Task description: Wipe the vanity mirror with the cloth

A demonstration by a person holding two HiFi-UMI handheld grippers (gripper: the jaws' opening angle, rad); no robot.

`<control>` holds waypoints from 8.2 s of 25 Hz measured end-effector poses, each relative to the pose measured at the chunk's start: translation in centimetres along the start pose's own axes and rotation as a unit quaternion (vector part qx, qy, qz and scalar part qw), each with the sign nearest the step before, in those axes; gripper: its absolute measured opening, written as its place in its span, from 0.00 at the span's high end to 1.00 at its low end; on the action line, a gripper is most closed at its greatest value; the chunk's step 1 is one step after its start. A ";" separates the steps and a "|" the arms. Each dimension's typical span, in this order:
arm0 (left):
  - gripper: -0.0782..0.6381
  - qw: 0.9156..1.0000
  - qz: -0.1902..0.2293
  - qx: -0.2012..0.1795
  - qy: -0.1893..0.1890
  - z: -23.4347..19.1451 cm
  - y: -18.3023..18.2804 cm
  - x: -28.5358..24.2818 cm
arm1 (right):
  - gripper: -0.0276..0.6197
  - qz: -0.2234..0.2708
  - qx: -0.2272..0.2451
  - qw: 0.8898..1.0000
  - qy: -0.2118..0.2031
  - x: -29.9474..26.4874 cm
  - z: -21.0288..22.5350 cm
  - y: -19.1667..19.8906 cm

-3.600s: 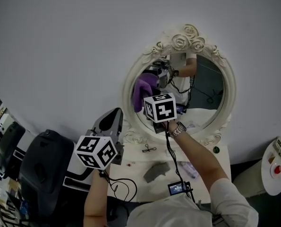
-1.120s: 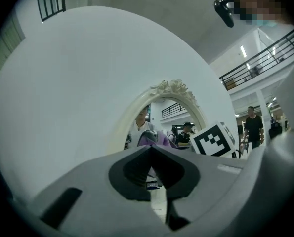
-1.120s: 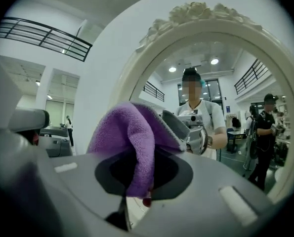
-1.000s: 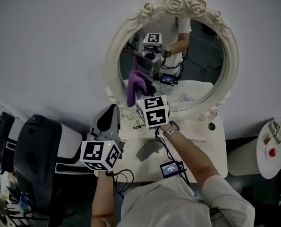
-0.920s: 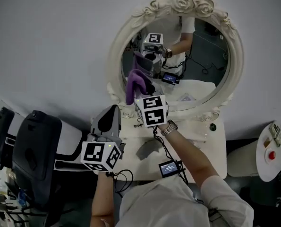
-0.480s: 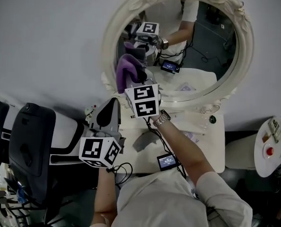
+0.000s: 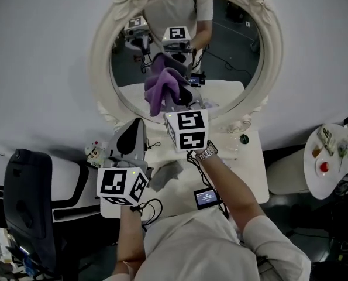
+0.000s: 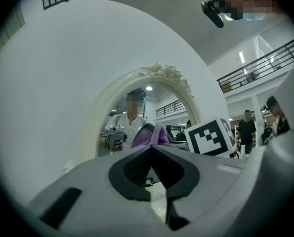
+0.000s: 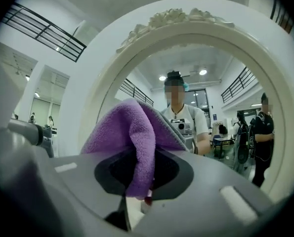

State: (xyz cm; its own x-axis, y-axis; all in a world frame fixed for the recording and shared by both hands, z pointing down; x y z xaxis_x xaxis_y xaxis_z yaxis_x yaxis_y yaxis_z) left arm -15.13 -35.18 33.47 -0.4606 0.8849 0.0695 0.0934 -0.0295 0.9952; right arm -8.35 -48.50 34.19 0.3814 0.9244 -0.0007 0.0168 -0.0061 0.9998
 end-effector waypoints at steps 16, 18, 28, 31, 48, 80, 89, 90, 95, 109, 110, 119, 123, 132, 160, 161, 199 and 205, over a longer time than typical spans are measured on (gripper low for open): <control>0.89 0.992 -0.008 0.007 0.127 8.4 3.0 -8.4 | 0.84 -0.014 -0.011 0.987 0.161 4.2 20.1 1.4; 0.89 0.992 -0.010 0.008 0.125 8.6 3.2 -8.4 | 0.84 -0.015 -0.008 0.984 0.178 4.6 21.4 1.7; 0.89 0.997 -0.017 0.012 0.069 6.3 3.3 -5.5 | 0.85 -0.029 -0.042 0.966 0.255 5.3 25.2 2.5; 0.89 0.999 -0.019 0.012 0.049 5.4 3.3 -3.9 | 0.86 -0.018 -0.056 0.969 0.241 5.6 23.0 2.2; 0.89 0.992 -0.052 0.011 -0.111 -1.2 4.6 8.5 | 0.86 -0.050 0.042 0.996 -0.057 0.7 -9.8 9.1; 0.89 0.997 -0.070 0.026 0.030 4.2 7.6 -3.3 | 0.85 -0.077 0.048 0.993 0.072 1.3 8.6 12.7; 0.89 0.994 -0.063 0.038 0.081 7.9 8.5 -7.1 | 0.83 -0.104 0.043 0.980 0.163 3.5 18.9 13.9; 0.89 0.994 -0.063 0.039 0.085 8.1 8.5 -7.4 | 0.83 -0.107 0.042 0.978 0.172 3.7 19.8 14.1; 0.89 0.993 -0.063 0.039 0.089 8.8 8.7 -7.7 | 0.83 -0.114 0.050 0.973 0.194 3.9 22.0 14.4; 0.89 0.997 -0.065 0.046 -0.013 3.4 8.5 0.1 | 0.86 -0.116 -0.013 0.989 0.089 3.5 9.1 15.9; 0.89 0.997 -0.065 0.044 -0.022 3.0 8.4 0.8 | 0.86 -0.121 -0.010 0.990 0.069 3.1 7.1 16.4; 0.89 0.987 -0.080 0.044 -0.134 -1.2 8.7 8.2 | 0.86 -0.144 0.016 0.989 -0.042 -0.3 -6.2 19.4; 0.89 0.980 -0.090 0.045 -0.170 -2.4 9.2 10.3 | 0.86 -0.159 0.020 0.986 -0.054 -1.8 -8.5 21.2; 0.89 0.982 -0.109 0.053 -0.145 -1.9 10.7 7.3 | 0.86 -0.142 0.049 0.985 -0.087 -2.0 -7.6 22.9; 0.89 0.992 -0.111 0.058 -0.033 5.0 12.1 -2.2 | 0.86 -0.205 0.050 0.977 0.042 1.5 12.4 25.4; 0.89 0.992 -0.111 0.058 -0.029 5.1 12.1 -2.3 | 0.86 -0.204 0.048 0.977 0.048 1.6 12.8 25.1; 0.89 0.991 -0.076 0.078 0.077 2.8 11.4 8.3 | 0.86 -0.020 -0.049 0.980 0.193 14.7 15.4 6.0; 0.89 0.983 -0.073 0.112 0.128 4.5 13.4 9.6 | 0.86 -0.042 -0.079 0.980 0.176 25.5 12.8 7.5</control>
State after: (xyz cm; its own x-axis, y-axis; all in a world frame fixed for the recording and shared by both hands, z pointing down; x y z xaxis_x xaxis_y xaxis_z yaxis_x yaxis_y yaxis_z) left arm -14.30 -25.02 47.19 -0.6878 0.7253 -0.0290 0.1882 0.2168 0.9579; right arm 13.34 -29.86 41.42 0.0412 0.9937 -0.1040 -0.1197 0.1082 0.9869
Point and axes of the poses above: the fingertips, and each gripper's own axes: x backward along the fingers, z to its right, y out of its underside, the point moved 2 cm from there along x, backward along the fingers, and after that the axes turned 14 degrees about y, right-handed, at the moved point
